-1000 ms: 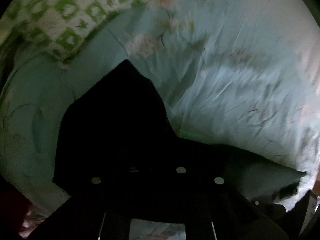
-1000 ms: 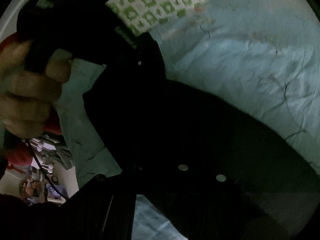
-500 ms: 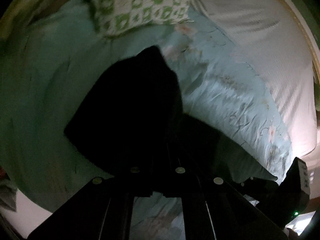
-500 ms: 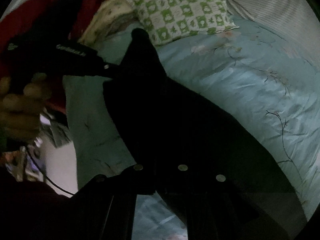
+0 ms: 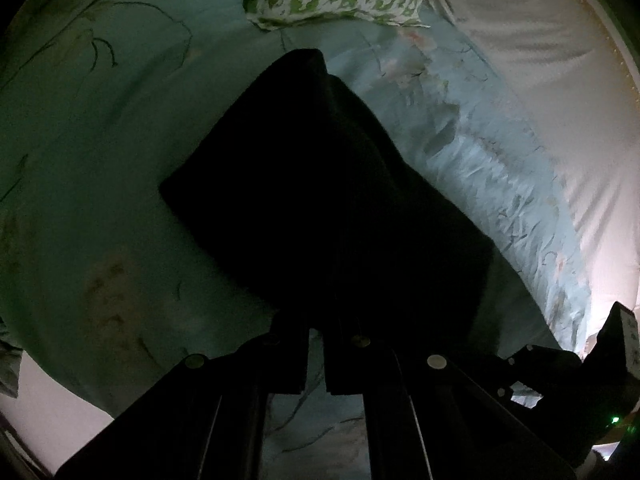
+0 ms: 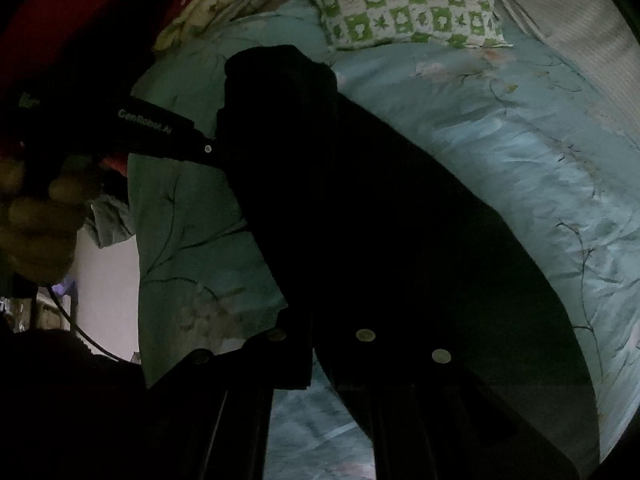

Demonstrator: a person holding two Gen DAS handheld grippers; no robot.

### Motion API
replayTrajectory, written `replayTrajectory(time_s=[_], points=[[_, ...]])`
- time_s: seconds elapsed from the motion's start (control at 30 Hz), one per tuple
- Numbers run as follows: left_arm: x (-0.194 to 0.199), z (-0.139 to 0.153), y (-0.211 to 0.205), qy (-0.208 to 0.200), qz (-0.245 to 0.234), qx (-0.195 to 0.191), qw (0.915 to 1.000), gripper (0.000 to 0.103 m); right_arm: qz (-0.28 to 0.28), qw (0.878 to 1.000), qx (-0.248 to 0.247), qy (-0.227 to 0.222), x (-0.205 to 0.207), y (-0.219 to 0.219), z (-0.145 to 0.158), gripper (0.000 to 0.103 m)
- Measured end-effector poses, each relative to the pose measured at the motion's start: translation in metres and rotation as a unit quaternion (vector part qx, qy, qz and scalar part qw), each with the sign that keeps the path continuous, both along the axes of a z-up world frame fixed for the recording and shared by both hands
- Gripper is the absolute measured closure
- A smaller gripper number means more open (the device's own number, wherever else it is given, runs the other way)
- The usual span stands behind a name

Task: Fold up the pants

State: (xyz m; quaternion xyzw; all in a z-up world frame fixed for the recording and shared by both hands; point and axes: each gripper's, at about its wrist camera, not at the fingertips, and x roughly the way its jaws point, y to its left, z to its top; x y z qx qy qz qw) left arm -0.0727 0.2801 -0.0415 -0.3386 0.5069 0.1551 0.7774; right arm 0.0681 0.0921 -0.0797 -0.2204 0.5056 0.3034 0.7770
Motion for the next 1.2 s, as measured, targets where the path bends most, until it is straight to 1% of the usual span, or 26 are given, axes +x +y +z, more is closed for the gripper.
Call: replayTrajectory(time_s=[0.03,0.07,0.1,0.13,0.23,0.3,0.33,0.37,0.4,0.43,0.47,0.53,0.6,0.63,0.67,0.77,0.8,0.83,0.9,0.93,1.03,1.13,1.2], points=[[-0.001,-0.002,0.001,0.002,0.002,0.002,1.0000,0.099,-0.003,1.000,-0.001,0.006,0.002,0.000,-0.001,0.097],[0.000,-0.003,0.002,0.006,0.004,0.005,1.0000,0.099,-0.007,1.000,0.001,0.012,0.002,-0.001,-0.002,0.092],[0.000,-0.003,0.003,0.010,0.007,0.009,0.9999,0.099,-0.016,1.000,0.004,0.020,0.005,-0.001,-0.003,0.090],[-0.002,-0.003,0.005,0.012,0.010,0.016,0.9997,0.099,-0.024,0.999,0.006,0.026,0.007,-0.002,-0.004,0.089],[-0.007,0.001,0.012,0.015,0.020,0.027,0.9993,0.099,-0.034,0.998,0.018,0.039,0.009,-0.003,-0.004,0.080],[-0.013,0.006,0.018,0.017,0.032,0.037,0.9986,0.098,-0.036,0.997,0.036,0.049,0.007,-0.005,-0.002,0.069],[-0.014,0.007,0.020,0.017,0.035,0.037,0.9985,0.097,-0.037,0.997,0.050,0.054,0.006,-0.006,0.000,0.067],[-0.016,0.009,0.021,0.019,0.038,0.035,0.9985,0.091,-0.036,0.996,0.058,0.056,0.007,-0.007,0.002,0.066],[-0.017,0.010,0.022,0.021,0.040,0.031,0.9985,0.088,-0.036,0.995,0.071,0.058,0.006,-0.008,0.004,0.065],[-0.017,0.011,0.023,0.022,0.043,0.025,0.9985,0.080,-0.036,0.995,0.079,0.058,0.006,-0.009,0.007,0.065],[-0.018,0.012,0.024,0.023,0.045,0.022,0.9985,0.075,-0.037,0.994,0.082,0.057,0.006,-0.009,0.007,0.064],[-0.018,0.016,0.023,0.028,0.048,0.028,0.9980,0.075,-0.049,0.993,0.091,0.055,0.009,-0.014,0.011,0.064],[-0.016,0.020,0.023,0.029,0.046,0.024,0.9982,0.070,-0.064,0.992,0.102,0.049,0.010,-0.021,0.016,0.064],[-0.014,0.021,0.023,0.034,0.047,0.019,0.9981,0.060,-0.076,0.990,0.110,0.046,0.014,-0.027,0.020,0.064],[-0.013,0.021,0.023,0.036,0.049,0.015,0.9980,0.052,-0.088,0.988,0.118,0.043,0.018,-0.034,0.024,0.064],[-0.003,0.023,0.025,0.044,0.056,0.019,0.9973,0.050,-0.128,0.983,0.130,0.027,0.035,-0.052,0.034,0.064],[0.000,0.024,0.026,0.048,0.057,0.024,0.9970,0.048,-0.147,0.980,0.134,0.019,0.046,-0.061,0.039,0.064],[0.004,0.023,0.028,0.060,0.060,0.033,0.9958,0.041,-0.163,0.977,0.137,0.012,0.054,-0.067,0.042,0.064],[0.007,0.019,0.035,0.073,0.069,0.040,0.9941,0.041,-0.199,0.970,0.140,0.003,0.078,-0.082,0.046,0.064],[0.007,0.017,0.039,0.076,0.073,0.039,0.9937,0.041,-0.214,0.968,0.135,0.008,0.091,-0.088,0.044,0.064],[0.001,0.006,0.049,0.091,0.086,0.041,0.9913,0.041,-0.234,0.964,0.124,0.020,0.114,-0.098,0.036,0.064],[-0.004,-0.009,0.056,0.100,0.090,0.032,0.9904,0.039,-0.227,0.966,0.117,0.043,0.126,-0.094,0.026,0.064],[-0.004,-0.015,0.057,0.097,0.086,0.032,0.9910,0.039,-0.208,0.970,0.111,0.062,0.132,-0.085,0.016,0.064]])
